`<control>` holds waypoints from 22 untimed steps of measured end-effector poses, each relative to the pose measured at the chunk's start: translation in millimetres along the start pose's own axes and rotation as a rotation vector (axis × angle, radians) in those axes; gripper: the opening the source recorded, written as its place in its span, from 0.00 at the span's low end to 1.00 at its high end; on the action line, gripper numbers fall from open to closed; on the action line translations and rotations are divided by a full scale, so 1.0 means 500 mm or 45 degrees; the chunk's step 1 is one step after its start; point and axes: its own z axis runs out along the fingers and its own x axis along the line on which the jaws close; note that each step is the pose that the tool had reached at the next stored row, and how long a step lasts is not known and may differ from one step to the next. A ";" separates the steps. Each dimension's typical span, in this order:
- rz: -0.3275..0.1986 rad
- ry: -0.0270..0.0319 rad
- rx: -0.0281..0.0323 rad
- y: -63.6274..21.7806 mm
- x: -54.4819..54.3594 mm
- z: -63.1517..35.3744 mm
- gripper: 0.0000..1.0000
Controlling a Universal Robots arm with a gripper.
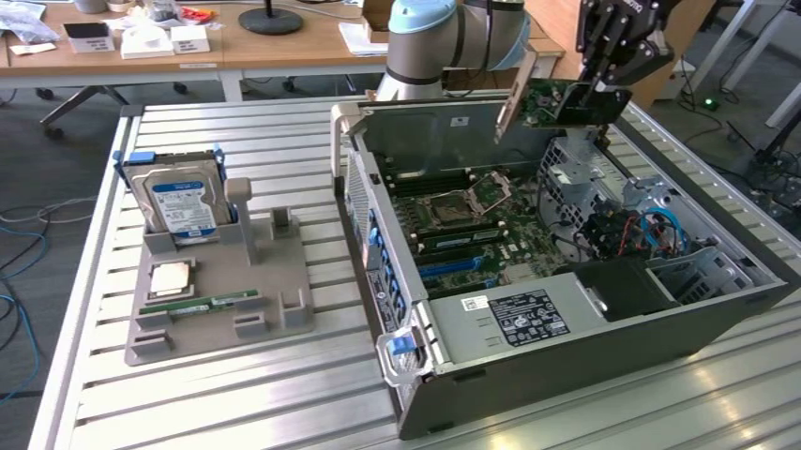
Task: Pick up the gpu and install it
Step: 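Insert the gpu into the slot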
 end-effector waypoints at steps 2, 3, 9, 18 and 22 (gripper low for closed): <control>-0.024 0.0007 -0.0011 0.000 0.000 0.000 0.27; -0.036 0.0007 -0.0014 0.000 0.000 0.001 0.27; -0.110 0.0028 0.0043 0.000 0.000 0.007 0.27; -0.121 0.0031 0.0233 0.002 0.001 0.013 0.27; -0.131 0.0031 0.0449 0.006 0.001 0.019 0.27</control>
